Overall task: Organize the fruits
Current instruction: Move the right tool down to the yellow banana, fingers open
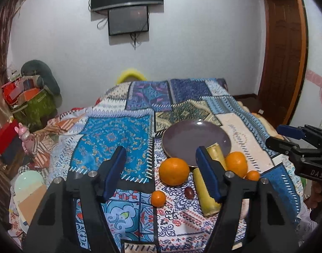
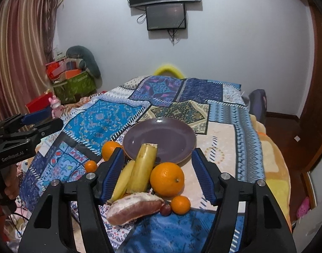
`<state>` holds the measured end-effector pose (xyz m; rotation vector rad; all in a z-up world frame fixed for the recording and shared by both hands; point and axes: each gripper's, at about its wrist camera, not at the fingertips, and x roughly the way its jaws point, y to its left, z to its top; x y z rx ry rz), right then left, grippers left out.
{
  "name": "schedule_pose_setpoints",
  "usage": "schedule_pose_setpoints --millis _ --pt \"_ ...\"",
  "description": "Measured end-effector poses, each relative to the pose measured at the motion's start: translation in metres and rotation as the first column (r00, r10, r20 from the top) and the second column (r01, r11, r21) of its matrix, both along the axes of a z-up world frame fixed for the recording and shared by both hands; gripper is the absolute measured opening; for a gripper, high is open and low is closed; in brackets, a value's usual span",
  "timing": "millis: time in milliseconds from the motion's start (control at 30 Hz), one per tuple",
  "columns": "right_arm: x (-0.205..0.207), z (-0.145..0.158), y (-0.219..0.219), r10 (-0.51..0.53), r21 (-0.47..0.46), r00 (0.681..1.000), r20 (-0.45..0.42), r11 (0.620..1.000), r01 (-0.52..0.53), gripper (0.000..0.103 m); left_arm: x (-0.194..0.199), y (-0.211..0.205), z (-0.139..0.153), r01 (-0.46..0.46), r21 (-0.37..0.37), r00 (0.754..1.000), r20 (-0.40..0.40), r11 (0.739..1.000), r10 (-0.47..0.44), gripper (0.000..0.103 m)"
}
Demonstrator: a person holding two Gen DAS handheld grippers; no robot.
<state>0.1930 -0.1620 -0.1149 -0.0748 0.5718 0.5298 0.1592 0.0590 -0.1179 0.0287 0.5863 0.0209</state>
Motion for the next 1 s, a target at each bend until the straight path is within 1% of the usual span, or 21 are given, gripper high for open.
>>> schedule_pose_setpoints --millis 67,200,367,467,567,700,733,800,933,1000 --pt "0.010 -0.004 0.006 0.016 -0.011 1.000 -0.018 1.000 -0.016 0.050 0.013 0.004 -0.009 -0.003 -0.016 0.999 -0.040 1.000 0.003 0.069" --pt "0.030 -0.013 0.018 0.051 -0.011 0.996 -0.069 0.999 -0.051 0.050 0.036 0.010 -0.029 0.003 -0.051 0.994 -0.113 0.999 -0.008 0.069" --pt "0.049 -0.026 0.032 0.064 -0.041 0.992 -0.111 0.997 -0.069 0.050 0.056 0.007 -0.054 0.035 -0.070 0.979 -0.196 0.997 -0.048 0.070" --pt "0.060 -0.035 0.034 0.084 -0.016 0.982 -0.169 0.996 -0.088 0.050 0.066 0.009 -0.065 0.044 -0.092 0.972 -0.228 0.995 -0.064 0.073" --pt "0.070 -0.045 0.040 0.091 -0.024 0.973 -0.213 0.995 -0.098 0.050 0.075 0.010 -0.075 0.047 -0.120 0.962 -0.261 0.992 -0.077 0.074" --pt "0.079 -0.057 0.049 0.097 -0.049 0.964 -0.248 0.992 -0.113 0.049 0.083 0.008 -0.088 0.050 -0.120 0.955 -0.285 0.992 -0.082 0.074" --pt "0.082 -0.060 0.051 0.102 -0.051 0.960 -0.260 0.992 -0.119 0.048 0.085 0.007 -0.091 0.051 -0.121 0.953 -0.291 0.991 -0.085 0.074" --pt "0.089 -0.066 0.054 0.113 -0.051 0.950 -0.290 0.990 -0.133 0.041 0.088 0.007 -0.096 0.052 -0.128 0.950 -0.301 0.990 -0.089 0.074" --pt "0.098 -0.074 0.059 0.125 -0.042 0.936 -0.329 0.988 -0.147 0.040 0.093 0.005 -0.103 0.064 -0.137 0.948 -0.303 0.988 -0.103 0.074" --pt "0.098 -0.077 0.060 0.126 -0.041 0.935 -0.333 0.988 -0.147 0.040 0.097 0.003 -0.106 0.073 -0.127 0.946 -0.304 0.989 -0.109 0.074"
